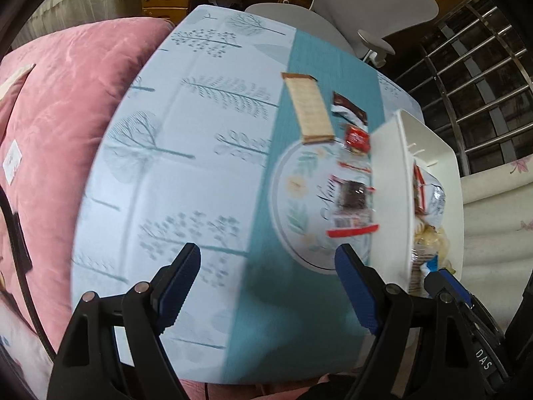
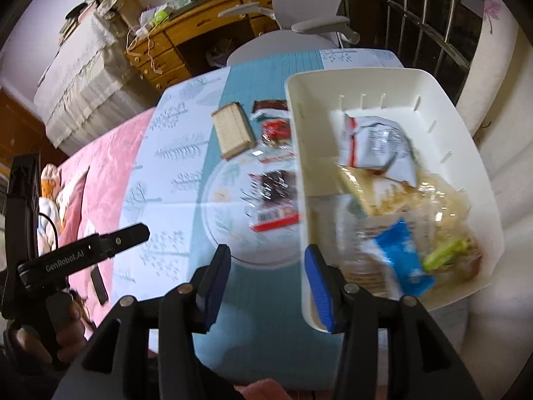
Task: Organize snacks
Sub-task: 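Withdraw both tools from the tray back over the table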
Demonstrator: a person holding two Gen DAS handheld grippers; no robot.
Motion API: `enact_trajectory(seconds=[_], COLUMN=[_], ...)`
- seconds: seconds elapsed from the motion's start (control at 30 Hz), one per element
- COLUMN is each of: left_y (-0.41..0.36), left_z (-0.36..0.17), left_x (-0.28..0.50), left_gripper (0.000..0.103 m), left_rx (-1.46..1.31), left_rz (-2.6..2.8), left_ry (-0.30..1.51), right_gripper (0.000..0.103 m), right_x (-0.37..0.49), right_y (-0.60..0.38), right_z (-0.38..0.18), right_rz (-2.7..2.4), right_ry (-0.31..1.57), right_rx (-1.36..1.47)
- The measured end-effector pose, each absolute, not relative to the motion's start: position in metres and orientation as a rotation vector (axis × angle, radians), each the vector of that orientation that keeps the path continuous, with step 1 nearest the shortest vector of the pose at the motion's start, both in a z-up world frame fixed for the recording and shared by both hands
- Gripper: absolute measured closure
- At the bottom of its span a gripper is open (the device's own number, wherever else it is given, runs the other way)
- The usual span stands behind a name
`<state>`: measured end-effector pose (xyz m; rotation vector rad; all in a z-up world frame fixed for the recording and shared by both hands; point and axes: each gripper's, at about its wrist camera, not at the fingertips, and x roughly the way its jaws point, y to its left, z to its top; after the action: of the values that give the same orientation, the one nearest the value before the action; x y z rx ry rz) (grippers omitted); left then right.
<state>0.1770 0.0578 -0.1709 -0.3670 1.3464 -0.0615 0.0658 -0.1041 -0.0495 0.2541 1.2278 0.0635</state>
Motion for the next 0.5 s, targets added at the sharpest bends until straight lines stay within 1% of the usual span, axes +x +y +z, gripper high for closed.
enact_trajectory(seconds=[0.23, 0.5], left_y=[0.09, 0.089], left_z=[-0.18, -0.206], left_x=[0.215, 0.269], left_gripper=[0.021, 0.021], left_rx=[-0.354, -0.408], left_rz=[-0.108, -0.153], left_ry=[1.377, 1.437], right_gripper=[0.054, 0.053], right_x=[0.071, 0.076], right_y=[-0.056, -0.034], right_z=[-0.059, -0.096], right_rz=[-0.065, -0.206], right_ry=[1.119, 1.039], right_rx=[0.217, 0.119])
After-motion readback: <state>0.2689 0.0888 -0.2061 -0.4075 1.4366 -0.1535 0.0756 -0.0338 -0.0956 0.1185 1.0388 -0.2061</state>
